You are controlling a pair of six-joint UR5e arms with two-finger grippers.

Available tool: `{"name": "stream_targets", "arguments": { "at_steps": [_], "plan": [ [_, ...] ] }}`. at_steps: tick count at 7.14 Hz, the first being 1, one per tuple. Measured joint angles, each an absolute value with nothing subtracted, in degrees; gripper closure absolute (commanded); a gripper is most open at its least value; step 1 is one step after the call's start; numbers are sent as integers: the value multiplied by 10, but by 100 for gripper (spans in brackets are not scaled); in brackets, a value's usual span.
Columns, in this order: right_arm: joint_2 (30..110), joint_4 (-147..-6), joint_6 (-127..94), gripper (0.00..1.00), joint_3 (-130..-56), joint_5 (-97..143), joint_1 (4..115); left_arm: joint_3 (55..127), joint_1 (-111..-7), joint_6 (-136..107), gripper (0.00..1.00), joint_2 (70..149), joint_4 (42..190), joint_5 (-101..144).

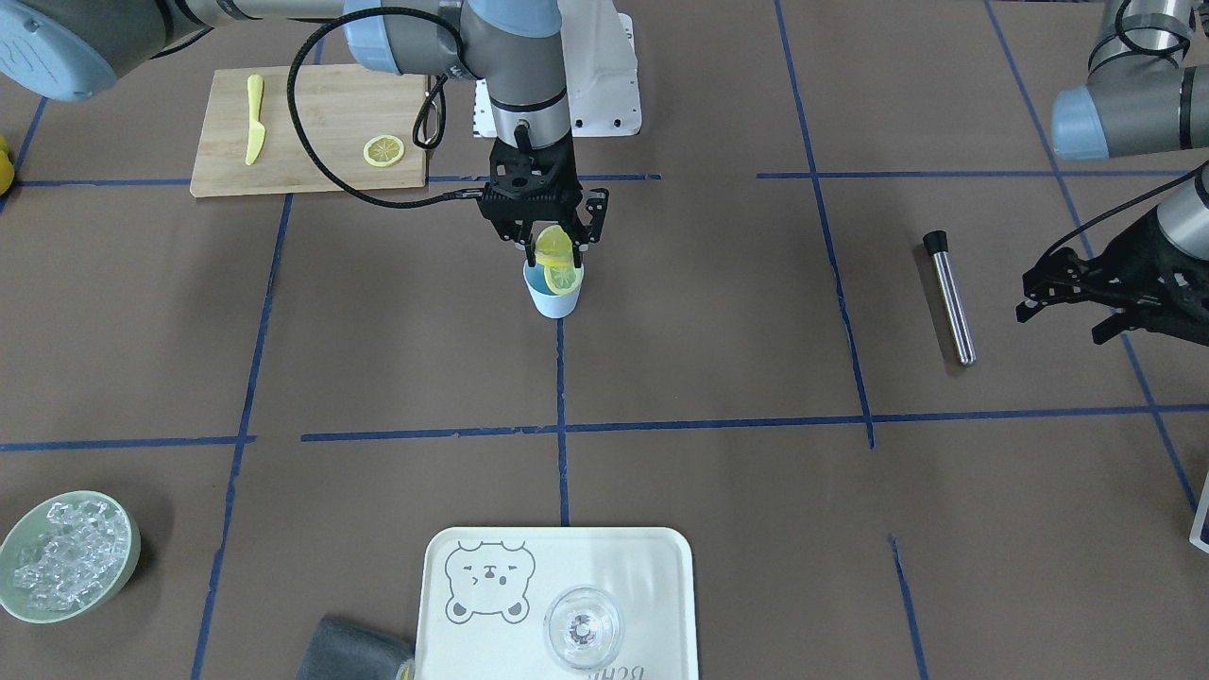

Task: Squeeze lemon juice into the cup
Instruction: 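Open the right gripper to drop the slice into the cup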

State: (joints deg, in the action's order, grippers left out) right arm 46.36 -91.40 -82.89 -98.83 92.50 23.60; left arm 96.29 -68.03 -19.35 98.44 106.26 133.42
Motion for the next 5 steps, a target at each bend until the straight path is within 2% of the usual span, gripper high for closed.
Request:
{"name": "stream_targets", "arguments": {
  "at_steps": [2,5],
  "plan": [
    [464,-914,-829,1,-989,926,236,964,-681,-195,0,984,1063,1334],
    [467,-918,-823,0,-997,948,248,963,-680,-196,0,985,1063,1334]
  ]
}}
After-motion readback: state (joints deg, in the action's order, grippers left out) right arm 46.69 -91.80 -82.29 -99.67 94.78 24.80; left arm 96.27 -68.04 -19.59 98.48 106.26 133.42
